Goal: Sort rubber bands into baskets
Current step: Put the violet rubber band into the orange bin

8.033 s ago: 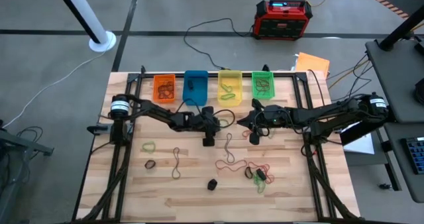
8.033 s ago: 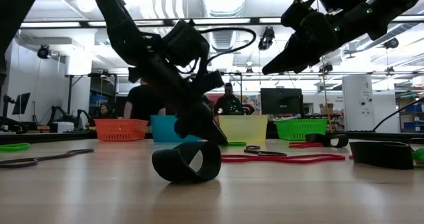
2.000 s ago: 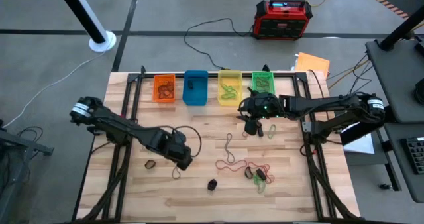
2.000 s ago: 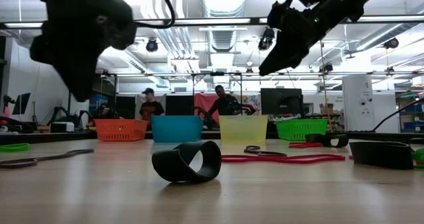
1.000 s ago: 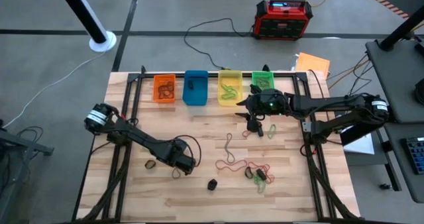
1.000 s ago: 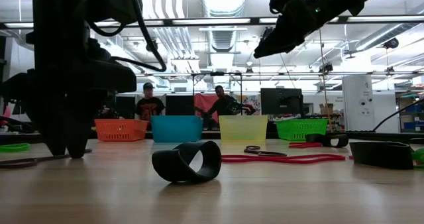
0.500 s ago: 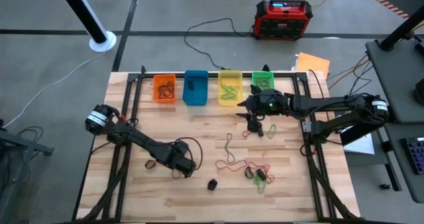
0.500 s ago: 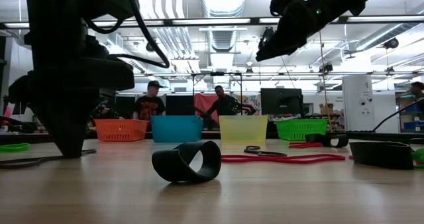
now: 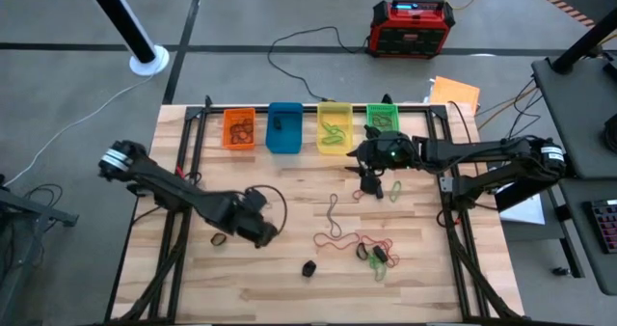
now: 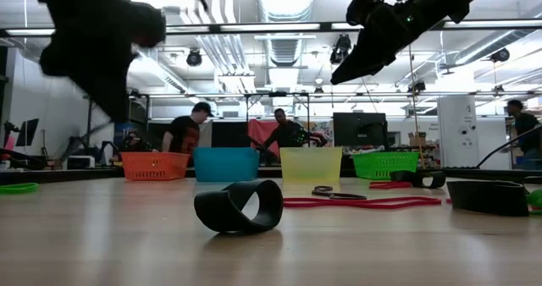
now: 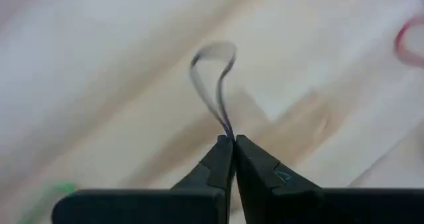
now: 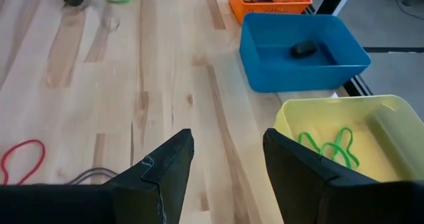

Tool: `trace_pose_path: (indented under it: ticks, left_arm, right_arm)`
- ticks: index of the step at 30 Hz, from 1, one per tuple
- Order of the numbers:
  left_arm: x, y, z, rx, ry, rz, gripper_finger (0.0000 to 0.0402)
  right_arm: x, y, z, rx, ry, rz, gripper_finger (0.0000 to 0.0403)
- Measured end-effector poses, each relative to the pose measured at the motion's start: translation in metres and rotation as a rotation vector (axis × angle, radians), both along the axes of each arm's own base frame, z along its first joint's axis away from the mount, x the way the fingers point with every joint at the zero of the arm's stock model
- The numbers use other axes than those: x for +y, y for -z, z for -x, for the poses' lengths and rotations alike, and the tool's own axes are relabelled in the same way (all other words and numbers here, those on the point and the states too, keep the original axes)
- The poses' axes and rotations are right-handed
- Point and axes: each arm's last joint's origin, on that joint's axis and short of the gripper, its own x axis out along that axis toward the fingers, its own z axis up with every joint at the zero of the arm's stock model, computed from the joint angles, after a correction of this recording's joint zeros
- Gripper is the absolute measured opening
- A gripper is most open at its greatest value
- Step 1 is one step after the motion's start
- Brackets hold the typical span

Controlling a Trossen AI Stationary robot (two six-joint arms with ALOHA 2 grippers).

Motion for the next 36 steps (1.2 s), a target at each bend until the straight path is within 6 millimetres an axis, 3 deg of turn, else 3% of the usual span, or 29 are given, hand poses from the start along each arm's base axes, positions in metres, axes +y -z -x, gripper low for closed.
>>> trace_pose_path:
  ticks: [10,17,26,32,36]
  left_arm:
    - [0.028,-0.048,0.03,-0.144,-0.003,-0.186,0.0]
    - [0.068,-0.069,0.044,-0.14,-0.026,-0.296,0.0]
    - [0.163,-0.079,0.054,0.015,-0.119,-0.432,0.0]
    - [0.231,-0.07,0.07,0.018,-0.125,-0.33,0.0]
    - [0.264,-0.06,0.08,0.023,-0.139,-0.273,0.0]
  right_arm:
    - [0.0,0.004,0.001,0.006,0.005,-0.008,0.0175]
    - [0.0,0.012,0.001,-0.051,-0.021,0.047,0.0173]
    - [0.0,0.011,0.0,-0.108,-0.051,0.116,0.0168]
    - [0.0,0.012,0.0,-0.1,-0.045,0.102,0.0166]
    - [0.0,0.017,0.002,-0.086,-0.03,0.07,0.0162]
